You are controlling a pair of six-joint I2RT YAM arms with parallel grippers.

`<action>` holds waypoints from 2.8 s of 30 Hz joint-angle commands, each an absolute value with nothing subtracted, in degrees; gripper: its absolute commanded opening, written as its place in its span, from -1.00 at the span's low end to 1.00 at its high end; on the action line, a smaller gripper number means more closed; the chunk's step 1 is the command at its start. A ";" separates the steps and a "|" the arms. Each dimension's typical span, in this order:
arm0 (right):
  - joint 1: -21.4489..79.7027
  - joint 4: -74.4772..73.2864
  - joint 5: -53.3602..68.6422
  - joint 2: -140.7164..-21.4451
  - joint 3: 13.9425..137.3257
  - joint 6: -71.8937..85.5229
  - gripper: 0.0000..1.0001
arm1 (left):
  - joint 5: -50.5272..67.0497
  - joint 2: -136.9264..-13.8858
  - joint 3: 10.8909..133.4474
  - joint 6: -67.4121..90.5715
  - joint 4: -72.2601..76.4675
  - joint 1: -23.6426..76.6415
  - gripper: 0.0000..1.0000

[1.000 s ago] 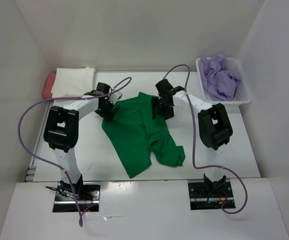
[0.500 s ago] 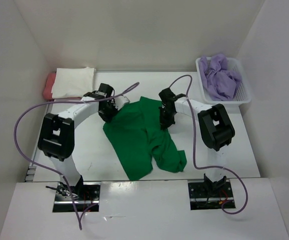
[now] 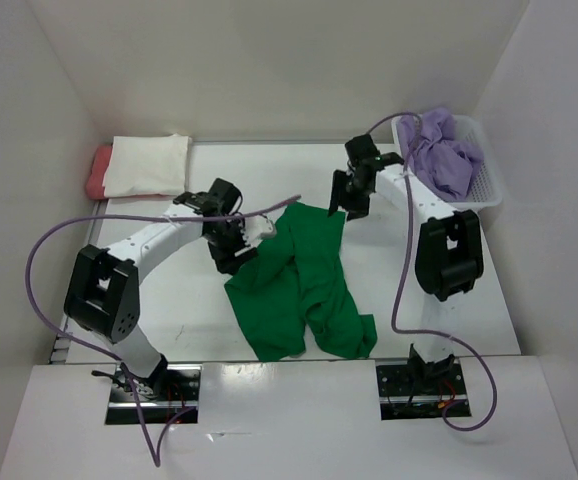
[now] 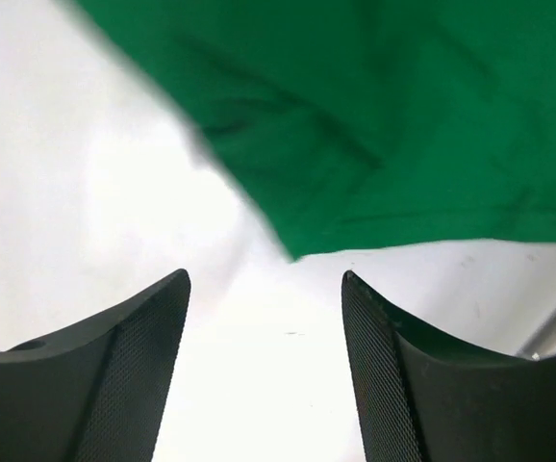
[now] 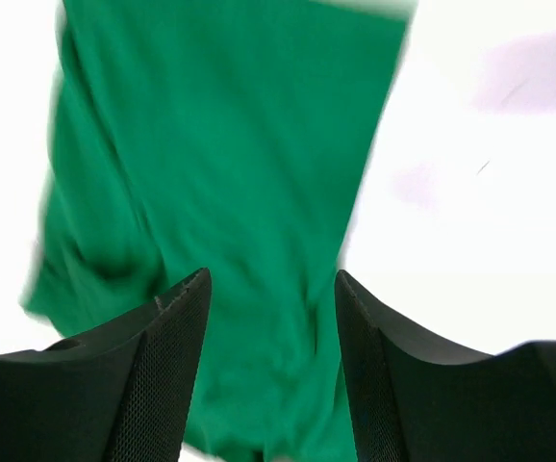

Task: Fold and stack the t-shirts
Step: Flatten out the tshirt

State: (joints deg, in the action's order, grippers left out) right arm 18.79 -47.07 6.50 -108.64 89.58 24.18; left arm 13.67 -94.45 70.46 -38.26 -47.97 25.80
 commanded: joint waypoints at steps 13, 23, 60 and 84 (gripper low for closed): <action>14.15 -42.98 3.25 -130.07 107.83 24.17 0.26 | 21.63 -103.60 81.30 -29.89 -36.57 30.05 0.57; 14.15 -41.67 4.83 -130.61 102.84 23.12 0.07 | 17.58 -109.78 80.69 -28.12 -33.66 30.06 0.57; 5.27 -48.67 12.83 -108.73 127.13 22.06 -1.00 | 5.37 -101.16 115.64 -27.32 -43.07 5.55 -1.00; 6.14 -50.27 14.67 -75.77 72.72 22.23 -1.00 | 2.89 -85.96 84.34 -39.81 -55.26 -3.87 -1.00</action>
State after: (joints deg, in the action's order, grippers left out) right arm 3.51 -49.45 13.30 -81.89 80.38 20.80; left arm 1.48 -88.18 91.42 -37.85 -49.54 -3.73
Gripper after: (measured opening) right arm 0.006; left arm 0.007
